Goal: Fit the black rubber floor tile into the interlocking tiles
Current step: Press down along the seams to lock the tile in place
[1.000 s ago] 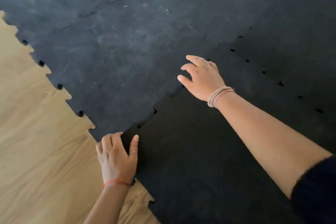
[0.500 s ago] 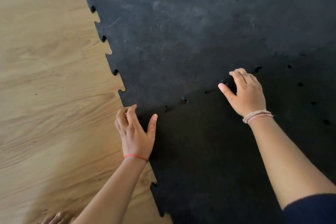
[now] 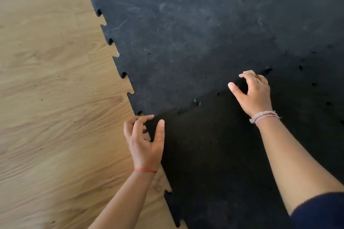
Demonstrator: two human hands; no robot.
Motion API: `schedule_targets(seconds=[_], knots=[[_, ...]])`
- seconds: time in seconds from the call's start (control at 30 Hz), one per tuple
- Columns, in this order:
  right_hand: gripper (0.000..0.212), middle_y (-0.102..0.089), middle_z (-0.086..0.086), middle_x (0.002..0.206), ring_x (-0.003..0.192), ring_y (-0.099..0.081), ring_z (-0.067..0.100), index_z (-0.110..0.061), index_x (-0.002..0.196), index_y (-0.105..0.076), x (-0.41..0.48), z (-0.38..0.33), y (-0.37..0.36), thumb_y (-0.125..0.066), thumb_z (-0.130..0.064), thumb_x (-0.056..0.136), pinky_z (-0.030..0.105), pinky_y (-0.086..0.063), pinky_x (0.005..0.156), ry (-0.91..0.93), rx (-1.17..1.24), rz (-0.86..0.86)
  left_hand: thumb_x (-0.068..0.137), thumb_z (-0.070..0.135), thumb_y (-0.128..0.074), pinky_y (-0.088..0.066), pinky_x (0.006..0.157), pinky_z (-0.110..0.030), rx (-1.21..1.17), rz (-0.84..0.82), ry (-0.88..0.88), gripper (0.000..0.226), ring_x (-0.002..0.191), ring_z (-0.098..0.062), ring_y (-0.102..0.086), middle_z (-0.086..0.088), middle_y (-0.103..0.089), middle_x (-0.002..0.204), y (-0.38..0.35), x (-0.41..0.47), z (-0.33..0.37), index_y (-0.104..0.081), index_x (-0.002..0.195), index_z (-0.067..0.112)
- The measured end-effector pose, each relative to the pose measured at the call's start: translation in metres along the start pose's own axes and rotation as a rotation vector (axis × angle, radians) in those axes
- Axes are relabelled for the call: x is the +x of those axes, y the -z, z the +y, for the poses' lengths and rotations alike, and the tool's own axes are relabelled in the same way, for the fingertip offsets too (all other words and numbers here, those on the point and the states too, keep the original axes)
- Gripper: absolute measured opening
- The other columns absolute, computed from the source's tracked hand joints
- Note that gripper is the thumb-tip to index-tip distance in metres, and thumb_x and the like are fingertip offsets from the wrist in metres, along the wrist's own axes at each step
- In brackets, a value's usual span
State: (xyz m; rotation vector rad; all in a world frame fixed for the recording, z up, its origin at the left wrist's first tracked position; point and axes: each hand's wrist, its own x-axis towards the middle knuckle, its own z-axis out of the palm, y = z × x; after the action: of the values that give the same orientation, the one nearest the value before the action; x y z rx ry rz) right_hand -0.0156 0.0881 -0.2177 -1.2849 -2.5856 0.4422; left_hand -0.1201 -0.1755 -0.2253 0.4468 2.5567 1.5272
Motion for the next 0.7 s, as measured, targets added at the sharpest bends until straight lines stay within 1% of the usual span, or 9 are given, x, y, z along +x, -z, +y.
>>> schedule_targets(seconds=[0.03, 0.1, 0.2, 0.27, 0.37, 0.47, 0.53, 0.57, 0.7], knots=[[0.043, -0.054, 0.011, 0.125, 0.121, -0.040, 0.036, -0.006, 0.112, -0.052, 0.001, -0.001, -0.001, -0.054, -0.041, 0.086, 0.046, -0.030, 0.101, -0.009, -0.008, -0.012, 0.079, 0.022, -0.068, -0.041, 0.072, -0.017, -0.016, 0.009, 0.007, 0.017, 0.089, -0.014, -0.047, 0.000, -0.045, 0.097, -0.001, 0.004, 0.000, -0.060, 0.094, 0.018], [0.048, -0.048, 0.013, 0.133, 0.125, -0.036, 0.037, -0.005, 0.119, -0.048, 0.001, -0.003, 0.000, -0.050, -0.041, 0.088, 0.045, -0.029, 0.104, -0.018, -0.057, -0.048, 0.081, 0.018, -0.066, -0.045, 0.075, -0.023, -0.013, 0.009, 0.078, 0.018, 0.090, -0.012, -0.046, -0.004, -0.047, 0.100, -0.004, 0.009, 0.000, -0.059, 0.098, 0.015], [0.063, -0.017, 0.011, 0.155, 0.142, -0.012, 0.032, -0.010, 0.142, -0.025, -0.006, -0.010, -0.003, -0.035, -0.047, 0.093, 0.041, -0.010, 0.114, -0.086, -0.160, -0.144, 0.082, 0.017, -0.063, -0.044, 0.091, -0.041, 0.033, -0.020, 0.173, 0.032, 0.104, -0.015, -0.040, -0.002, -0.041, 0.108, -0.008, 0.009, -0.003, -0.053, 0.111, 0.009], [0.070, 0.001, 0.008, 0.158, 0.144, 0.004, 0.026, -0.013, 0.147, -0.009, -0.020, -0.022, -0.010, -0.026, -0.053, 0.092, 0.037, 0.002, 0.114, -0.082, -0.209, -0.164, 0.084, 0.019, -0.062, -0.038, 0.100, -0.049, 0.048, -0.014, 0.190, 0.040, 0.116, -0.021, -0.034, -0.005, -0.039, 0.117, -0.003, 0.002, -0.006, -0.047, 0.120, 0.010], [0.075, 0.016, 0.002, 0.153, 0.140, 0.016, 0.019, -0.016, 0.145, 0.006, -0.055, -0.047, -0.023, -0.011, -0.060, 0.088, 0.034, 0.008, 0.112, 0.039, -0.208, -0.182, 0.086, 0.019, -0.058, -0.028, 0.107, -0.047, 0.089, -0.099, 0.106, 0.049, 0.129, -0.028, -0.029, -0.019, -0.038, 0.135, 0.006, -0.018, -0.013, -0.039, 0.130, 0.008], [0.076, 0.020, 0.000, 0.149, 0.139, 0.017, 0.017, -0.018, 0.139, 0.016, -0.075, -0.061, -0.030, -0.002, -0.065, 0.083, 0.033, 0.008, 0.113, 0.077, -0.210, -0.202, 0.085, 0.010, -0.058, -0.028, 0.109, -0.051, 0.048, -0.211, 0.039, 0.053, 0.133, -0.030, -0.027, -0.025, -0.034, 0.139, 0.003, -0.030, -0.007, -0.036, 0.132, 0.000], [0.076, 0.021, 0.000, 0.148, 0.138, 0.018, 0.015, -0.018, 0.138, 0.017, -0.078, -0.063, -0.030, -0.002, -0.066, 0.082, 0.031, 0.009, 0.113, 0.050, -0.208, -0.211, 0.083, 0.010, -0.057, -0.031, 0.105, -0.058, -0.004, -0.211, 0.023, 0.055, 0.133, -0.036, -0.028, -0.025, -0.033, 0.140, 0.003, -0.032, -0.001, -0.034, 0.133, 0.001], [0.077, 0.021, 0.000, 0.148, 0.137, 0.019, 0.014, -0.018, 0.138, 0.017, -0.078, -0.063, -0.029, -0.003, -0.066, 0.081, 0.030, 0.009, 0.112, 0.033, -0.196, -0.210, 0.082, 0.013, -0.056, -0.032, 0.105, -0.057, -0.038, -0.199, -0.014, 0.056, 0.132, -0.035, -0.029, -0.024, -0.033, 0.140, 0.004, -0.032, 0.003, -0.033, 0.133, 0.006], [0.079, 0.013, 0.004, 0.154, 0.136, 0.020, 0.011, -0.017, 0.142, 0.012, -0.078, -0.061, -0.025, -0.006, -0.064, 0.081, 0.027, 0.011, 0.112, 0.004, -0.169, -0.236, 0.081, 0.028, -0.050, -0.027, 0.110, -0.038, -0.126, -0.172, -0.140, 0.056, 0.136, -0.019, -0.024, -0.012, -0.031, 0.144, 0.007, -0.035, 0.013, -0.033, 0.134, 0.021]])
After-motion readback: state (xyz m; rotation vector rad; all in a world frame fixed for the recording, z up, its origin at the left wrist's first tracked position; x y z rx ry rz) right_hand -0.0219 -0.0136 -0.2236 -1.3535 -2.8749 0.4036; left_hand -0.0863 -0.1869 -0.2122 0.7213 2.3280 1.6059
